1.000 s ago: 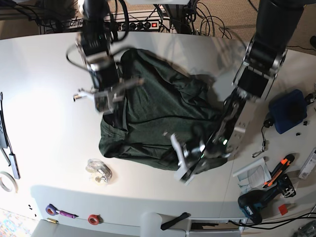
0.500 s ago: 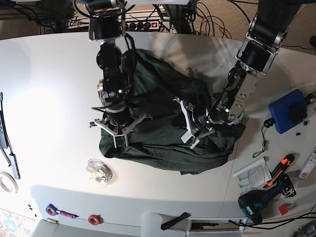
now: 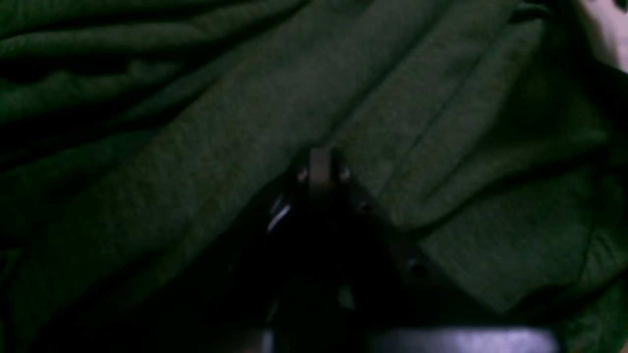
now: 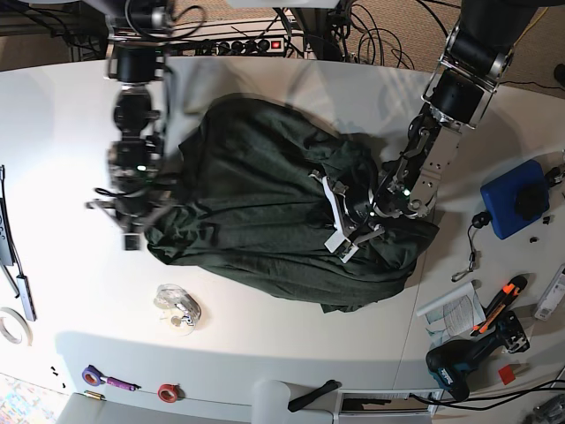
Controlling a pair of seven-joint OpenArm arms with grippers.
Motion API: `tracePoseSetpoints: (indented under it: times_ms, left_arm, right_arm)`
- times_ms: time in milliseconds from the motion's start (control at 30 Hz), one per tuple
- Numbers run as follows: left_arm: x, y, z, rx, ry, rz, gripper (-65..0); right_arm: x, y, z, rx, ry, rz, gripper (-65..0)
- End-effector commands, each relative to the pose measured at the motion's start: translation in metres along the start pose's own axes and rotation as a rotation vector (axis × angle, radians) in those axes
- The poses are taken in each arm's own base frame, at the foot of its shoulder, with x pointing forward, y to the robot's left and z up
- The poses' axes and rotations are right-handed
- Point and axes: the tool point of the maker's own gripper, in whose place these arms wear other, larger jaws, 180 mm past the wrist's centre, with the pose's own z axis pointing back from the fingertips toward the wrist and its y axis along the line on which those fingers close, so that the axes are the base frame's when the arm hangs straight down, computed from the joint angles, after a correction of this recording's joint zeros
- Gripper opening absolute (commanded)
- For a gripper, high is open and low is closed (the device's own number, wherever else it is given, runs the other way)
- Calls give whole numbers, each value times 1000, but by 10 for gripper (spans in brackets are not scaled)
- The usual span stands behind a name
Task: Layout the t-shirt on the table in an organized manner, then fold the t-shirt properly
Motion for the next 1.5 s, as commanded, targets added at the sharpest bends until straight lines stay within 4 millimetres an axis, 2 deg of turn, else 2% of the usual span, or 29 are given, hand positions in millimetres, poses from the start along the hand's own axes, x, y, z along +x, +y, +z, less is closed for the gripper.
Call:
tracePoseSetpoints:
  times_ms: [0, 133, 233, 300, 400, 533, 633, 767, 800, 867, 900, 933, 1067, 1167, 1333, 1467]
  left_arm:
    - [14, 4, 2, 9, -24, -30, -650]
    - [19, 5, 3, 13, -50, -39, -650]
    - [28, 5, 3, 12, -98, -40, -650]
    - [31, 4, 4, 11, -117, -40, -650]
    - [32, 4, 4, 11, -124, -39, -650]
    - [34, 4, 4, 11, -133, -40, -650]
    - [40, 4, 5, 10, -168, -41, -650]
    - [39, 1, 5, -4, -166, -44, -650]
    - [38, -2, 5, -20, -165, -51, -650]
    - [37, -10, 5, -62, -166, -61, -650]
    - [36, -14, 5, -83, -168, -60, -650]
    - [36, -18, 6, -101, -172, -58, -650]
    - [35, -21, 6, -118, -172, -57, -650]
    - [35, -21, 6, -117, -172, -57, -650]
    - [35, -21, 6, -117, -171, -57, -458]
    - [35, -21, 6, -117, -172, -57, -439]
  right_arm:
    - [22, -16, -2, -34, -64, 6, -650]
    - [23, -43, -2, -74, -68, 51, -650]
    - [30, -48, 1, -70, -85, 32, -650]
    - [44, -36, 9, 6, -121, -28, -650]
    - [71, -3, 32, 181, -171, -99, -650]
    - [98, 53, 91, 469, -235, -183, -650]
    - [100, 75, 136, 554, -274, -214, -650]
    - [86, 81, 181, 540, -278, -174, -650]
    - [81, 80, 189, 530, -271, -168, -624]
    - [68, 80, 199, 518, -239, -193, -442]
    - [59, 81, 202, 514, -211, -225, -372]
    - [49, 83, 203, 510, -178, -260, -342]
    - [12, 91, 211, 488, -61, -389, -336]
    - [-1, 96, 212, 485, -19, -425, -336]
    - [-28, 103, 201, 460, 49, -449, -323]
    - [-50, 114, 190, 468, 100, -545, -323]
